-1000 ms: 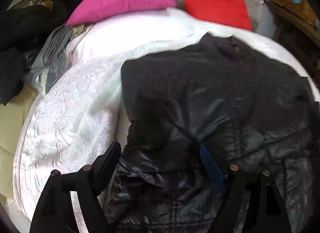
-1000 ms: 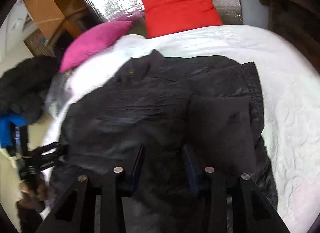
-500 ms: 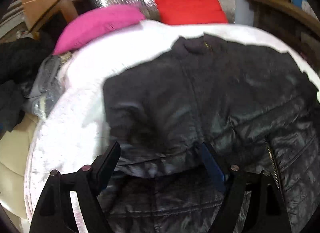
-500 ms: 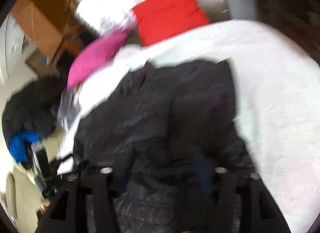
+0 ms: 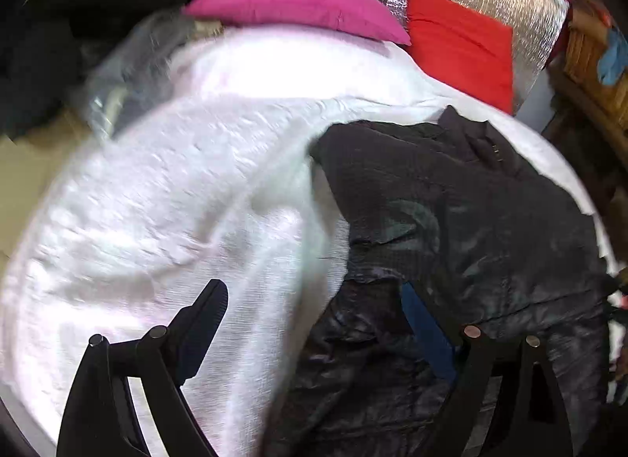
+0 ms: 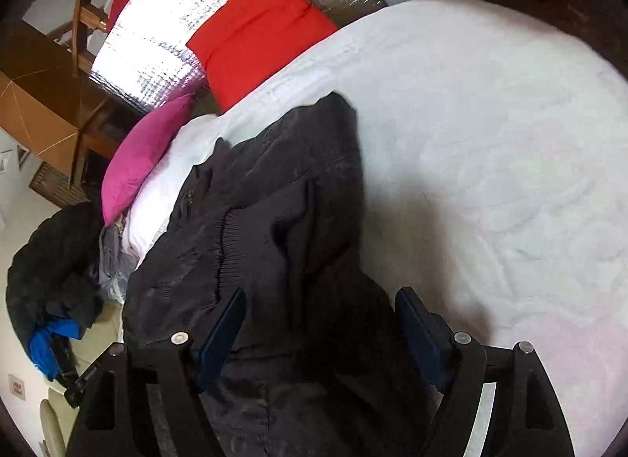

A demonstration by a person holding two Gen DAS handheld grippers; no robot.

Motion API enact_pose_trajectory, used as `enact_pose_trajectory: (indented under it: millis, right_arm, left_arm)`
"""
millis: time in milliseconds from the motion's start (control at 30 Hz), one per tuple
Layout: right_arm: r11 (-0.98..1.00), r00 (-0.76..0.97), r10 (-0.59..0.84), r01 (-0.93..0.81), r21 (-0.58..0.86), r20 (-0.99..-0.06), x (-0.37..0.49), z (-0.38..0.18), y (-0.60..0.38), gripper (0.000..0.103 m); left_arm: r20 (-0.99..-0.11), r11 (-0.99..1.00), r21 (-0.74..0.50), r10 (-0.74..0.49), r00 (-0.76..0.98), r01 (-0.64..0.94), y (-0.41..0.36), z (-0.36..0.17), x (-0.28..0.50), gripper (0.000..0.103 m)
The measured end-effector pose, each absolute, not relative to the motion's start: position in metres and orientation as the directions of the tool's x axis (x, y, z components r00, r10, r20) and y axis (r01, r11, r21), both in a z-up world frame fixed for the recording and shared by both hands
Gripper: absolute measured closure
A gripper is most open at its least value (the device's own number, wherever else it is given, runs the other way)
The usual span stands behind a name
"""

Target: Fold large clothes

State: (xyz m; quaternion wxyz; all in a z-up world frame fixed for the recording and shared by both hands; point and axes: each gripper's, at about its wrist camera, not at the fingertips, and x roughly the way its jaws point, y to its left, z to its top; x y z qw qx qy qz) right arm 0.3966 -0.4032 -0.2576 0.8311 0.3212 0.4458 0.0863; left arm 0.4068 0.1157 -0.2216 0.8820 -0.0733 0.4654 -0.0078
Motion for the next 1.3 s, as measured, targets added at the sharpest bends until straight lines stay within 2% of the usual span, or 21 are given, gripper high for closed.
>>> enact_pose_trajectory:
  millis: [133,200,233,267,333,367,433,467,500,600,700,733,767,800,833,867,933,1000,1067,1133,1300]
  right_arm:
    - [0.812,0.567,0.423,0.108,0.573,-0.706,0.403,-0.264,-0.382,0.022]
    - [0.852,0.567,0.378,0.096,0.515,-0.732,0.404,-0.260,-0.372,0.032]
    - [0.858,0.565,0.370,0.095,0.504,-0.738,0.405,-0.259,-0.369,0.035]
    - [0.865,0.570,0.358,0.095,0.493,-0.740,0.404,-0.255,-0.368,0.045]
    - [0.876,0.585,0.354,0.066,0.478,-0.730,0.401,-0.246,-0.362,0.053]
    - [0.889,0.597,0.337,0.053,0.455,-0.728,0.399,-0.239,-0.359,0.055]
    - [0.899,0.615,0.324,0.037,0.436,-0.719,0.395,-0.230,-0.354,0.056]
    - [0.898,0.623,0.323,0.034,0.438,-0.712,0.394,-0.226,-0.353,0.056]
    - [0.893,0.631,0.326,0.038,0.447,-0.704,0.393,-0.225,-0.355,0.056]
    - [0.893,0.599,0.308,0.087,0.442,-0.740,0.399,-0.239,-0.359,0.054]
    - [0.862,0.566,0.340,0.132,0.490,-0.751,0.402,-0.253,-0.366,0.041]
    - [0.860,0.563,0.339,0.139,0.491,-0.754,0.401,-0.249,-0.368,0.040]
    - [0.860,0.567,0.341,0.134,0.492,-0.750,0.399,-0.243,-0.370,0.038]
    - [0.865,0.575,0.337,0.125,0.487,-0.746,0.396,-0.238,-0.371,0.033]
    - [0.870,0.586,0.327,0.120,0.479,-0.741,0.391,-0.233,-0.372,0.031]
    - [0.870,0.599,0.325,0.114,0.479,-0.732,0.386,-0.227,-0.374,0.030]
    - [0.866,0.623,0.329,0.101,0.490,-0.710,0.374,-0.218,-0.378,0.030]
    - [0.860,0.650,0.337,0.082,0.503,-0.681,0.359,-0.208,-0.383,0.030]
    - [0.853,0.674,0.349,0.058,0.518,-0.651,0.343,-0.199,-0.386,0.029]
    - [0.844,0.697,0.363,0.035,0.535,-0.619,0.323,-0.192,-0.391,0.029]
    - [0.829,0.730,0.385,-0.004,0.560,-0.565,0.268,-0.185,-0.397,0.025]
  left_arm:
    - [-0.832,0.977,-0.207,-0.151,0.533,-0.045,0.118,-0.233,0.428,0.014]
    - [-0.831,0.964,-0.261,-0.201,0.518,-0.044,0.118,-0.239,0.436,0.031]
    - [-0.828,0.953,-0.301,-0.241,0.507,-0.039,0.117,-0.242,0.438,0.046]
    - [-0.820,0.942,-0.335,-0.275,0.502,-0.031,0.111,-0.241,0.435,0.064]
    - [-0.815,0.952,-0.307,-0.253,0.521,-0.018,0.103,-0.236,0.432,0.069]
    - [-0.811,0.960,-0.280,-0.231,0.537,-0.010,0.098,-0.230,0.428,0.078]
    - [-0.792,0.968,-0.249,-0.200,0.577,-0.006,0.092,-0.216,0.420,0.083]
    - [-0.785,0.970,-0.243,-0.188,0.590,-0.014,0.092,-0.213,0.418,0.092]
    - [-0.785,0.977,-0.209,-0.144,0.603,-0.038,0.094,-0.212,0.417,0.094]
    - [-0.835,0.984,-0.157,-0.088,0.543,-0.081,0.097,-0.229,0.425,0.094]
    - [-0.857,0.978,-0.184,-0.112,0.502,-0.094,0.100,-0.240,0.427,0.090]
    - [-0.852,0.977,-0.188,-0.112,0.511,-0.098,0.102,-0.235,0.425,0.083]
    - [-0.848,0.976,-0.193,-0.113,0.518,-0.103,0.103,-0.232,0.423,0.071]
    - [-0.838,0.972,-0.207,-0.116,0.533,-0.114,0.105,-0.225,0.418,0.062]
    - [-0.830,0.969,-0.218,-0.122,0.544,-0.115,0.109,-0.222,0.414,0.046]
    - [-0.815,0.966,-0.235,-0.136,0.563,-0.106,0.111,-0.214,0.407,0.036]
    - [-0.784,0.969,-0.238,-0.148,0.603,-0.071,0.109,-0.198,0.389,0.035]
    - [-0.765,0.981,-0.191,-0.125,0.632,-0.036,0.104,-0.187,0.366,0.031]
    - [-0.750,0.991,-0.132,-0.095,0.655,-0.008,0.098,-0.180,0.341,0.023]
    - [-0.728,0.997,-0.068,-0.066,0.682,0.023,0.093,-0.174,0.311,0.022]
    - [-0.686,0.998,0.061,0.056,0.726,-0.019,0.111,-0.179,0.230,0.016]
